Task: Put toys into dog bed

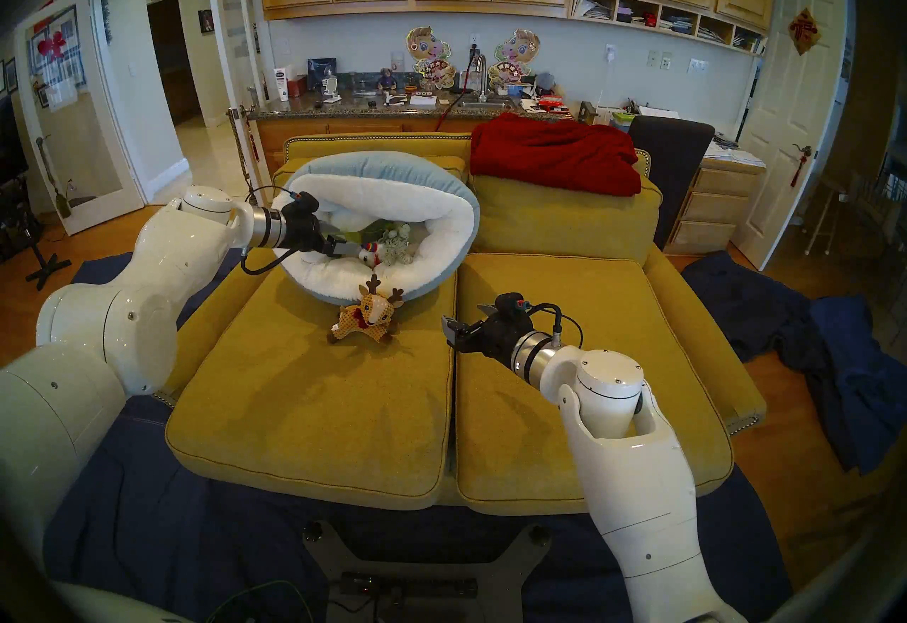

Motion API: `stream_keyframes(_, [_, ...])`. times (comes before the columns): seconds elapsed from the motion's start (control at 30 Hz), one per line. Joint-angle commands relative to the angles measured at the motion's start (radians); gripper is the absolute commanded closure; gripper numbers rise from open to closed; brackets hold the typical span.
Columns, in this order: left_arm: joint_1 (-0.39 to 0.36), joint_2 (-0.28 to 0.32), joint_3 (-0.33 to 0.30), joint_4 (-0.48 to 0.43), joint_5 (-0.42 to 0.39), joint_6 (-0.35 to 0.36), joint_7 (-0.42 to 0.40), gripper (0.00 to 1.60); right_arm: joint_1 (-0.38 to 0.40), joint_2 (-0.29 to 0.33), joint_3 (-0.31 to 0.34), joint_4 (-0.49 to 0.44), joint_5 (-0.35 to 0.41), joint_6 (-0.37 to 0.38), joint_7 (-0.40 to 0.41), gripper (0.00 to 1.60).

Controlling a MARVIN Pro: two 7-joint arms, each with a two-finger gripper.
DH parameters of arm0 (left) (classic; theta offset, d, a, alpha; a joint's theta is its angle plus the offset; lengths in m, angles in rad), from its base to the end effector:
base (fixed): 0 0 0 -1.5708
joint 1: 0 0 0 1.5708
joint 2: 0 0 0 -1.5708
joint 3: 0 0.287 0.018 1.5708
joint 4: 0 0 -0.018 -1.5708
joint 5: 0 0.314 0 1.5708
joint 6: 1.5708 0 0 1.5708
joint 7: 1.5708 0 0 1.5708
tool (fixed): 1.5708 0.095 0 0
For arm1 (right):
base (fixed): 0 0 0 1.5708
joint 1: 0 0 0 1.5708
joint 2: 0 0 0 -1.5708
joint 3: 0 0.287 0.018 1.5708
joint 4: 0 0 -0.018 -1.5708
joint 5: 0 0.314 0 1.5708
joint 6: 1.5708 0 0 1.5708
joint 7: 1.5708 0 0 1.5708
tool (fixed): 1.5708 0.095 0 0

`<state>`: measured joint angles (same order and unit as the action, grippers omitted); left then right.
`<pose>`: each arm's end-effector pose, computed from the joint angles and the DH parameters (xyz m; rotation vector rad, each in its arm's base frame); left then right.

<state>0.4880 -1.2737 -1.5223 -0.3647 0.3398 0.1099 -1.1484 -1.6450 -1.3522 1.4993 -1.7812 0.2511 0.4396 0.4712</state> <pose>0.6012 0.1047 -0.2147 2.2027 -1.0684 1.2275 0.3839 0.0244 -0.2874 -2.1284 -0.4717 -1.5269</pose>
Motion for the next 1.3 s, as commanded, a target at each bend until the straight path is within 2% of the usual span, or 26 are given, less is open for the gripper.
stream_keyframes(0.0, [0.004,0.027,0.015,-0.055,-0.015,-0.037,-0.125,0.0,0.021,-0.002,0.004,-0.028,0.002,-0.006,0.001,0.0])
stream_keyframes(0.07, [0.006,0.029,0.016,-0.06,-0.017,-0.041,-0.134,0.0,0.021,-0.002,0.004,-0.027,0.001,-0.006,0.002,0.0])
stream_keyframes(0.2, [0.021,0.048,0.024,-0.087,-0.024,-0.059,-0.228,0.0,0.021,-0.003,0.005,-0.026,0.0,-0.006,0.003,0.0])
stream_keyframes(0.27, [0.025,0.05,0.025,-0.09,-0.026,-0.061,-0.236,0.0,0.021,-0.004,0.005,-0.025,0.0,-0.006,0.003,0.0])
stream_keyframes(0.3, [0.037,0.059,0.028,-0.107,-0.031,-0.069,-0.289,0.0,0.021,-0.004,0.005,-0.025,-0.001,-0.006,0.004,0.0])
stream_keyframes(0.47, [0.058,0.064,0.029,-0.129,-0.042,-0.077,-0.335,0.0,0.022,-0.005,0.006,-0.026,-0.002,-0.006,0.005,0.0])
stream_keyframes(0.97, [0.175,0.001,0.018,-0.268,-0.142,-0.074,-0.335,0.0,0.021,-0.009,0.009,-0.031,-0.007,-0.006,0.009,0.0])
stream_keyframes(1.27, [0.262,-0.002,0.02,-0.404,-0.18,-0.015,-0.335,0.0,0.02,-0.011,0.012,-0.036,-0.01,-0.004,0.011,0.0])
